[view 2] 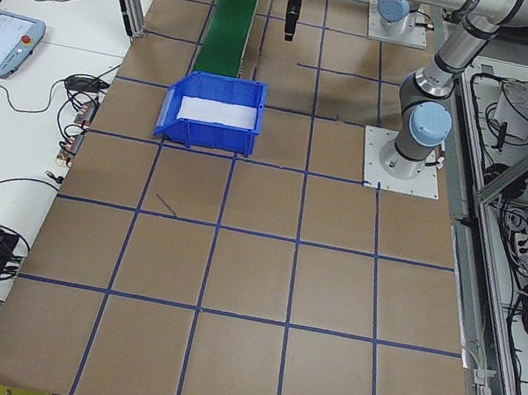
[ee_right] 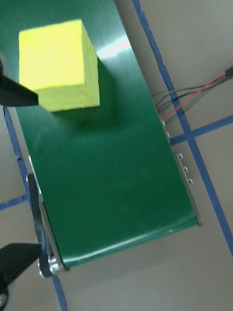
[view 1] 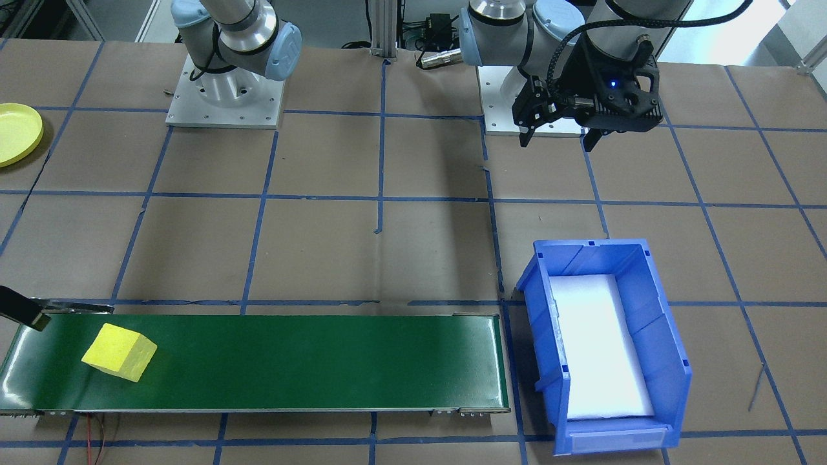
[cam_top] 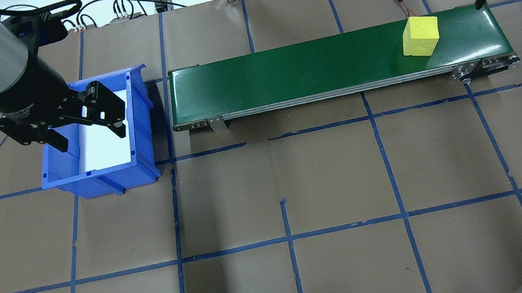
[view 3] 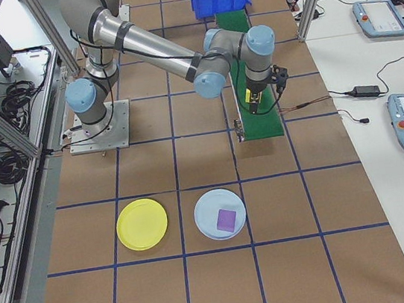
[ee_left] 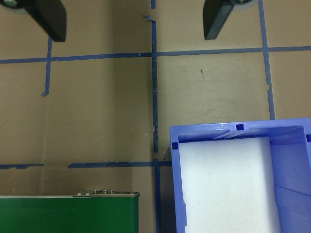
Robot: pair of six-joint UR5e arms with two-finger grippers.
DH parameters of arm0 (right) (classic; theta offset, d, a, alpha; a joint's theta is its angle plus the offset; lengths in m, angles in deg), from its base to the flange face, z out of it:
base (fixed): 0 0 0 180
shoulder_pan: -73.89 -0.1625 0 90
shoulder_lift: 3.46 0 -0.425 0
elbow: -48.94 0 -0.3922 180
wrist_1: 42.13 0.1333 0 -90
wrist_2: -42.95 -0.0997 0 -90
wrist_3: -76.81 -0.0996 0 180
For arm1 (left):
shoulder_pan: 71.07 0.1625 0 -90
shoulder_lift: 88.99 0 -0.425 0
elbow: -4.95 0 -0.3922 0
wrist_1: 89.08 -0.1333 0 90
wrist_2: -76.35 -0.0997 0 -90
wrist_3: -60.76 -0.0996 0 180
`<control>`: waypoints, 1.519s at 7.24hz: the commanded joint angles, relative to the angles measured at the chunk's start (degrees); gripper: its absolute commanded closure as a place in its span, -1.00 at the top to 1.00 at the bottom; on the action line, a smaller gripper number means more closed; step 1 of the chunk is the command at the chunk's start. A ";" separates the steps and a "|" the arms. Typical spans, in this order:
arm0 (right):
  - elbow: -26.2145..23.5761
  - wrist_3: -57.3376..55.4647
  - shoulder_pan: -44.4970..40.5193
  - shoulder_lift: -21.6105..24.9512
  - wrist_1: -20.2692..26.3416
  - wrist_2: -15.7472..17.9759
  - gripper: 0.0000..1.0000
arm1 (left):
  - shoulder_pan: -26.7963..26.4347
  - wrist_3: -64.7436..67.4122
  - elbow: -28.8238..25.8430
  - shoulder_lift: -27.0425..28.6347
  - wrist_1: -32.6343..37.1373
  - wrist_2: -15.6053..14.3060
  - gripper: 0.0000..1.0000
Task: Move block left to right into plate
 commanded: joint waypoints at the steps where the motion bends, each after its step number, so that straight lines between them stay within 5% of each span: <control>1: -0.02 -4.52 -2.42 -2.76 -1.69 -5.39 0.99 | -0.02 -0.41 0.02 -0.02 0.06 -0.15 1.00; 5: -0.20 -4.34 -2.42 -5.41 -3.46 -6.04 0.95 | -0.02 -0.41 0.02 -0.02 -0.02 -0.16 1.00; 7: -1.68 -4.08 -2.33 -6.29 -3.99 -5.26 0.77 | -0.02 -0.24 0.02 -0.02 -0.02 -0.16 1.00; 9: -2.13 -4.16 -2.33 -6.29 -4.96 -4.12 -0.02 | -0.02 -0.24 0.02 -0.02 -0.02 -0.16 1.00; 11: -2.13 -4.43 -2.24 -5.95 -4.96 -3.68 -0.40 | -0.02 -0.15 0.02 -0.02 -0.02 -0.16 1.00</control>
